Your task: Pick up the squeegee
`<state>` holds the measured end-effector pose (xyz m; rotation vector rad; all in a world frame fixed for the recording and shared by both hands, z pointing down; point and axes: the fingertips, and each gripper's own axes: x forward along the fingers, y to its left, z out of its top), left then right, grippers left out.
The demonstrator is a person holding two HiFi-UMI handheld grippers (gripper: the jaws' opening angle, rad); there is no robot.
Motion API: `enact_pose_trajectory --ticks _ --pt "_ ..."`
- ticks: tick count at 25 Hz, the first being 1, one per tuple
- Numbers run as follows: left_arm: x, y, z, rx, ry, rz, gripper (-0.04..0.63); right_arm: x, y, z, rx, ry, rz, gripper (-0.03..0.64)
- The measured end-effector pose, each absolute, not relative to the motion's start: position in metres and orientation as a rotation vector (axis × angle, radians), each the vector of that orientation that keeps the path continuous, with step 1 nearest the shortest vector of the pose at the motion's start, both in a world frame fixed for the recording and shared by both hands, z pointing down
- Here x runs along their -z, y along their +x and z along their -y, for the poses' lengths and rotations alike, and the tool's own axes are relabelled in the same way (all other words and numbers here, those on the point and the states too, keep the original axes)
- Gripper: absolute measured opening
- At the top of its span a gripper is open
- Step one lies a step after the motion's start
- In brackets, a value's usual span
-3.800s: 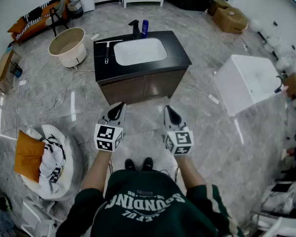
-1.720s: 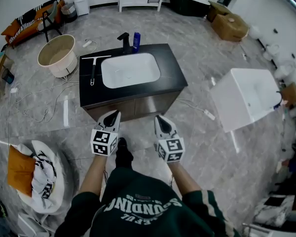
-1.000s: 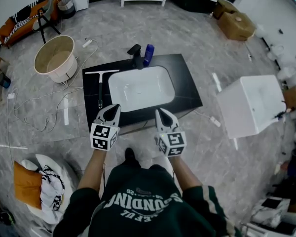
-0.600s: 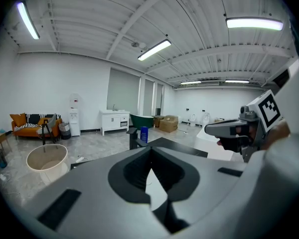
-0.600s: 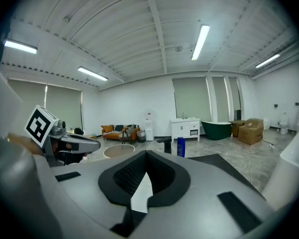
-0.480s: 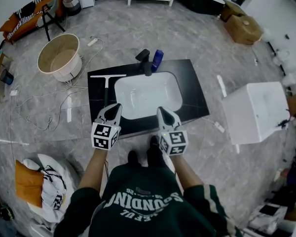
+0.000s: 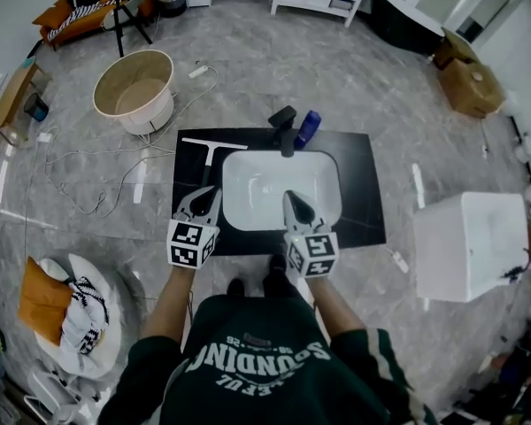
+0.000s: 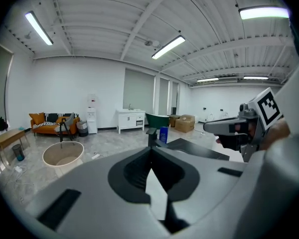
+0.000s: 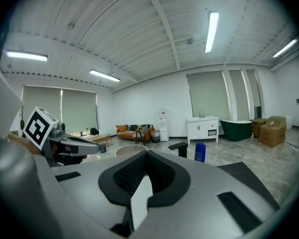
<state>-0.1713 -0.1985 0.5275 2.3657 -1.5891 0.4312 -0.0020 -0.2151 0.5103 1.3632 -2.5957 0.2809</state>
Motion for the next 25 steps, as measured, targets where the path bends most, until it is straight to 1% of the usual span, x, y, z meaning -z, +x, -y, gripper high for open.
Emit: enact_pose_trajectory --ticks 10,19,22,25 --pt "-0.535 -0.194 0.226 -0.447 2.225 1.739 0.002 -0.517 -0.023 0.266 -0.281 1.160 2.660 0.000" --pt "-0.554 -0.206 0.243 -0.451 2.132 1.754 0.009 -0.530 -0.029 0.282 -0.297 1.073 2.651 0.000" --pt "-0.566 -0.208 0.245 -0.468 2.097 1.731 0.069 -0.539 -0.029 0.283 -0.313 1.056 2.637 0.000" --pt "-0.578 -0.209 0.244 -0.487 2.061 1.711 0.147 -0.547 -0.028 0.283 -0.325 1.045 2.634 0.000"
